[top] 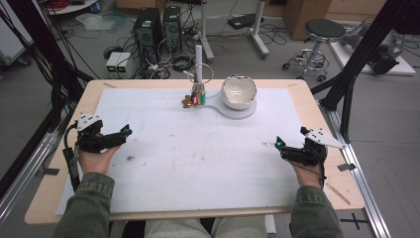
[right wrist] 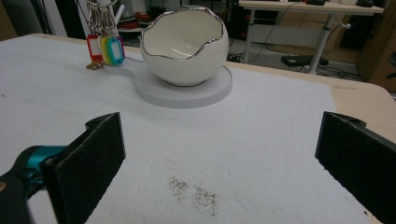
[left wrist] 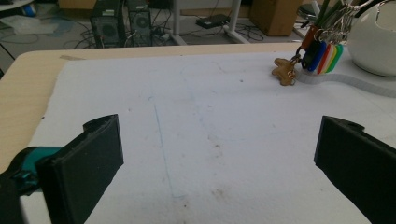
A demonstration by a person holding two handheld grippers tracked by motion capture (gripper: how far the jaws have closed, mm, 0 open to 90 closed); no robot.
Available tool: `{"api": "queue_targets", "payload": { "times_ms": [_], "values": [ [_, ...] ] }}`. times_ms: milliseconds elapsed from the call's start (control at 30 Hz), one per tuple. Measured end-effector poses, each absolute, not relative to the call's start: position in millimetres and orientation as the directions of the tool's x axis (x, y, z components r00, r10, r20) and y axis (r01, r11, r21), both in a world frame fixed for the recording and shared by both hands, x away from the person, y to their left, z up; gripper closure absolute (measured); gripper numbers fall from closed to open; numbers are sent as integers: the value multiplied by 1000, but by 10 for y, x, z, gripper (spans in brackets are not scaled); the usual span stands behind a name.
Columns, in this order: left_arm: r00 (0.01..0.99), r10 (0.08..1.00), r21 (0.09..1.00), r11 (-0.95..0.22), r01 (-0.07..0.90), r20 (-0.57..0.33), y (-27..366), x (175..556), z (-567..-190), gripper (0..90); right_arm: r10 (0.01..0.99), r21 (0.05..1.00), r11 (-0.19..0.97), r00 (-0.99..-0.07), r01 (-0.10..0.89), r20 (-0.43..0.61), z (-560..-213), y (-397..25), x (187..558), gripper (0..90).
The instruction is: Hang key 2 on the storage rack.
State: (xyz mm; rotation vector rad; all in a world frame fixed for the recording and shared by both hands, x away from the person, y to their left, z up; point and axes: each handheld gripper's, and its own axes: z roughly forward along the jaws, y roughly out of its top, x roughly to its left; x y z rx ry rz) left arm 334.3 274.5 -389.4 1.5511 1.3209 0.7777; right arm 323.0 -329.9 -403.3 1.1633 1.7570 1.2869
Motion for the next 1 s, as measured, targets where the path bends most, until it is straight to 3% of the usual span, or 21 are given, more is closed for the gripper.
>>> {"api": "queue_targets", "payload": {
  "times_ms": [367, 767, 1000],
  "values": [
    [159, 979, 941, 66, 332, -125, 2949, 3169, -4008, 16, 922, 954, 121, -386, 275, -6, -4034, -3293, 3227, 6],
    [-1, 980, 946, 192, 262, -199, 3347, 2966, -4116, 16, 923, 955, 117, -384, 271, -4, -4030, -3292, 3212, 6],
    [-6, 977, 945, 208, 251, -213, 3398, 2922, -4109, 16, 924, 955, 113, -382, 275, 1, -4029, -3279, 3201, 6]
  ]
}}
